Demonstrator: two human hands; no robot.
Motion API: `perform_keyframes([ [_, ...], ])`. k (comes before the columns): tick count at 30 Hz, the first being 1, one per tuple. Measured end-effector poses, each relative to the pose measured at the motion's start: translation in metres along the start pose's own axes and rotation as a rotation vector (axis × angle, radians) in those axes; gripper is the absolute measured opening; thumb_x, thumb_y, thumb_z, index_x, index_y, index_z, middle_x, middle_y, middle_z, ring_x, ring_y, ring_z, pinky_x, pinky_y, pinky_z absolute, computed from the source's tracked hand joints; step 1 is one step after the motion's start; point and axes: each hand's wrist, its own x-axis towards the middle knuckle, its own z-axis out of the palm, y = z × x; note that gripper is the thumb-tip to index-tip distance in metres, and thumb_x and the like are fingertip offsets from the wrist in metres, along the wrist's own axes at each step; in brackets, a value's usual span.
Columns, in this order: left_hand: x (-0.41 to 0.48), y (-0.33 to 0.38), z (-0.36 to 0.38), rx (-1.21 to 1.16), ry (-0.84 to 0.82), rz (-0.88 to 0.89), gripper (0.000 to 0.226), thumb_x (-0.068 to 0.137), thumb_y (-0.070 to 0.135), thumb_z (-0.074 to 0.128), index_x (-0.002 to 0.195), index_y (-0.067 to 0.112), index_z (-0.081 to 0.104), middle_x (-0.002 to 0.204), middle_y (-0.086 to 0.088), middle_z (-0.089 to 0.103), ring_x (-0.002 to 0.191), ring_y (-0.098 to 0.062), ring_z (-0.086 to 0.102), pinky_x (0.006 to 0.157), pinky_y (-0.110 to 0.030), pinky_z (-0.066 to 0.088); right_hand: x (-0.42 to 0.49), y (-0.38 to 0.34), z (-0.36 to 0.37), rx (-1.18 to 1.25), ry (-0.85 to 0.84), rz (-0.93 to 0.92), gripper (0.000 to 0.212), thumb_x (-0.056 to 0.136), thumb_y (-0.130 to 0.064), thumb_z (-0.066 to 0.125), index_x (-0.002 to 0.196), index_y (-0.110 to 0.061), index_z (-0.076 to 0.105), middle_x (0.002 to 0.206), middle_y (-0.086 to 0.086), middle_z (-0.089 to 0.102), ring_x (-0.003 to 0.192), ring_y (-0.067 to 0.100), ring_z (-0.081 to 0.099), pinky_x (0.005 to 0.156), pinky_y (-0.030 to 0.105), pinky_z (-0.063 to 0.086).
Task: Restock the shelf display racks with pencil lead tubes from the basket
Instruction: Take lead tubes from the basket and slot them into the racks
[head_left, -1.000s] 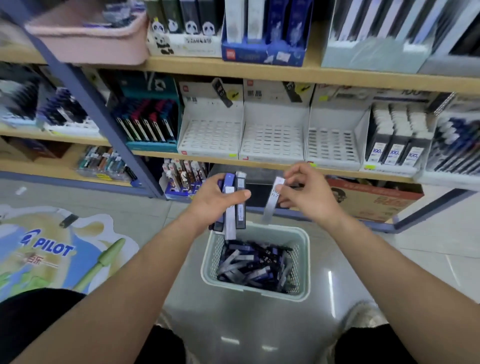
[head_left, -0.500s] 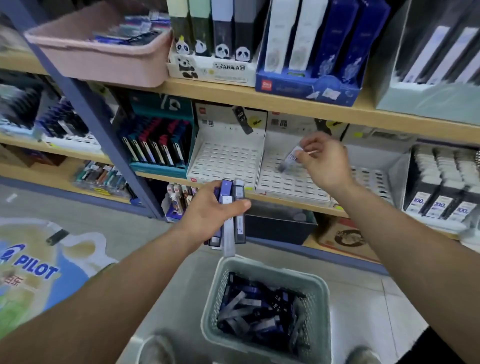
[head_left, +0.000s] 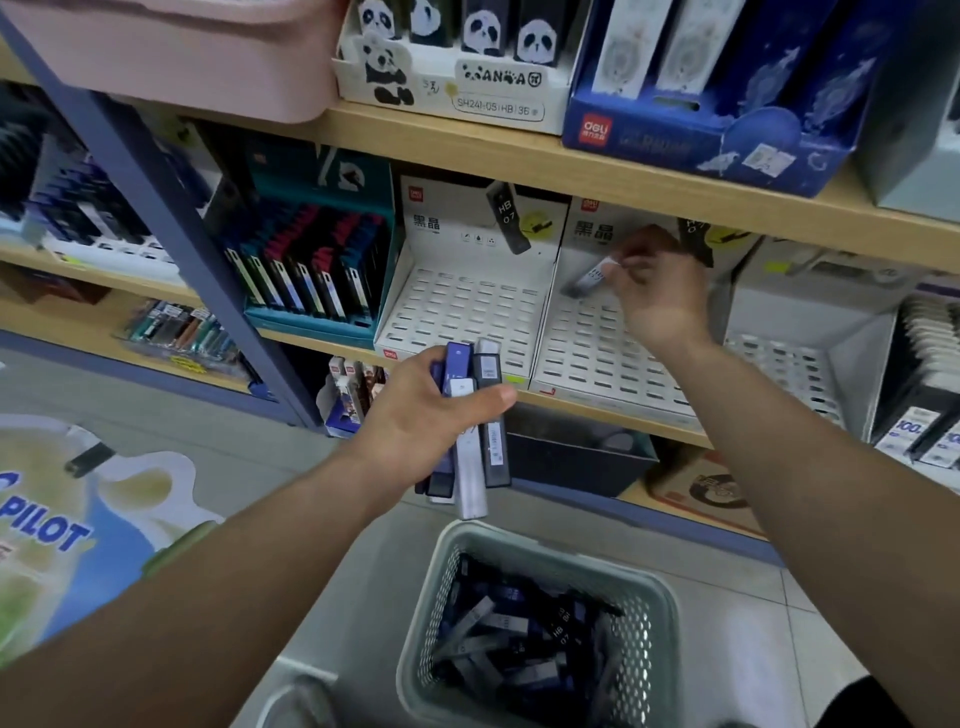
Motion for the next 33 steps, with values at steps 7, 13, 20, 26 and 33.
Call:
perform_keyframes([
  [7,0.001,0.000,0.004,-0.016,-0.029,-0.014,0.027,0.082,0.026,0.081,0.104,0.017,0.069,0.087,0.007,0.076,0.085,0.000,0.071,0.083,-0.009,0.048,0.003,0.005,-0.001,-0.024,-0.062,-0.047,0.016,0.088,-0.015,0.073,0.090,-0.026,0.062,0.091,-0.005,0.068,0.085,0.014,0.065,0.085,0.033,0.057],
  [13,0.002,-0.001,0.006,-0.039,-0.038,-0.001,0.026,0.082,0.026,0.081,0.104,0.019,0.070,0.089,0.010,0.076,0.088,-0.005,0.072,0.083,-0.019,0.051,0.000,0.002,0.005,-0.062,-0.119,-0.089,0.009,0.093,-0.018,0.068,0.099,-0.025,0.068,0.096,-0.008,0.069,0.089,0.009,0.063,0.091,0.030,0.054],
  [20,0.003,-0.002,0.005,-0.042,-0.025,-0.007,0.027,0.082,0.027,0.081,0.105,0.018,0.070,0.094,0.007,0.077,0.092,-0.009,0.072,0.090,-0.025,0.053,0.004,0.001,0.019,-0.232,-0.136,-0.118,0.028,0.099,-0.018,0.056,0.125,-0.019,0.068,0.112,0.002,0.072,0.095,0.010,0.063,0.089,0.023,0.047],
  [26,0.003,0.000,0.004,-0.056,-0.004,0.000,0.029,0.081,0.026,0.081,0.106,0.016,0.070,0.093,0.005,0.076,0.088,-0.009,0.072,0.080,-0.020,0.053,-0.018,-0.018,0.007,-0.230,-0.147,-0.144,0.033,0.095,-0.025,0.060,0.128,-0.022,0.063,0.104,0.001,0.067,0.087,0.014,0.065,0.082,0.030,0.053],
  [33,-0.006,0.007,0.010,-0.083,0.005,0.028,0.033,0.083,0.025,0.081,0.111,0.011,0.069,0.101,-0.001,0.077,0.096,-0.014,0.072,0.093,-0.031,0.055,-0.130,-0.076,-0.028,0.371,-0.588,0.291,0.014,0.096,-0.019,0.062,0.110,-0.019,0.062,0.091,0.008,0.069,0.072,0.021,0.072,0.073,0.043,0.062],
])
